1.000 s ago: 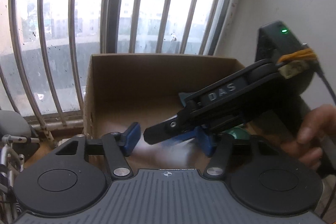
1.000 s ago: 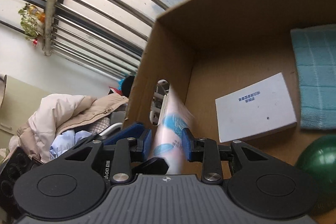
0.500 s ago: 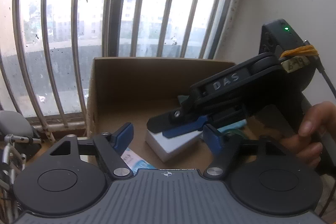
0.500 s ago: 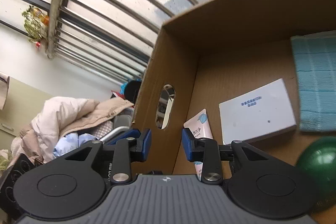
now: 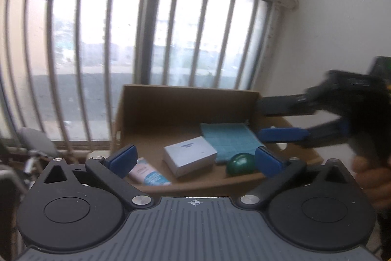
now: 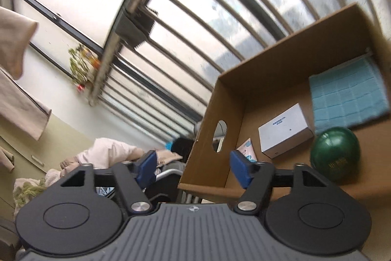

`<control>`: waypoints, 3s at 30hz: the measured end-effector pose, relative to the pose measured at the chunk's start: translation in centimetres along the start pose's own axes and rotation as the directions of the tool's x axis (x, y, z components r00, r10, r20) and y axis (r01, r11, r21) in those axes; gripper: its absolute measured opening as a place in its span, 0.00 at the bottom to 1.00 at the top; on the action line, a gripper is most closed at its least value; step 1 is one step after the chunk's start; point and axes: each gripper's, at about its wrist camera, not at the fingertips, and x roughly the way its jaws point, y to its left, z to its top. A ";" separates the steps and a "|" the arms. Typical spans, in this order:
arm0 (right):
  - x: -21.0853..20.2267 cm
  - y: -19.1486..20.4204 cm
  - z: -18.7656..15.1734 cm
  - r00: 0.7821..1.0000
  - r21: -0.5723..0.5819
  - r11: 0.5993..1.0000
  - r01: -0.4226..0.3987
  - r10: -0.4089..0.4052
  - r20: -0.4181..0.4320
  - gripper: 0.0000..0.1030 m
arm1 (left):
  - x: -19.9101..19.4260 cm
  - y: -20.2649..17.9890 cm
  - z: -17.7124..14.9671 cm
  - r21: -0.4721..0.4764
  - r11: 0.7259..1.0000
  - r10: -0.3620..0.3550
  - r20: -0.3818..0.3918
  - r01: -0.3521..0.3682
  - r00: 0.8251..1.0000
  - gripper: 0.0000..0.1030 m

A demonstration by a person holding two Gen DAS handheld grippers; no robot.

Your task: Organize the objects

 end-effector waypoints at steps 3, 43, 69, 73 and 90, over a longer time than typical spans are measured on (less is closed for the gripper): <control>-2.4 0.3 -2.1 0.997 -0.011 1.000 0.023 -0.022 0.070 0.83 | -1.1 -1.8 -1.0 0.033 0.996 0.086 0.013 -0.086 0.996 1.00; -6.2 6.5 -11.2 0.637 -0.351 0.533 0.770 -0.614 0.466 1.00 | -1.7 -2.0 -4.8 -0.025 0.986 0.165 0.022 -0.165 0.986 1.00; -0.5 1.8 -6.9 0.771 -0.386 0.667 0.637 -0.557 0.311 1.00 | 4.4 -3.1 -2.5 -0.010 0.986 0.163 -0.075 -0.164 0.984 1.00; -0.3 1.0 -6.5 0.766 -0.373 0.669 0.643 -0.571 0.296 1.00 | 4.9 -3.0 -2.4 -0.014 0.987 0.159 -0.087 -0.160 0.984 1.00; -0.2 -0.1 -5.9 0.755 -0.358 0.666 0.655 -0.593 0.278 1.00 | 5.9 -3.4 -2.3 -0.008 0.986 0.166 -0.113 -0.168 0.980 1.00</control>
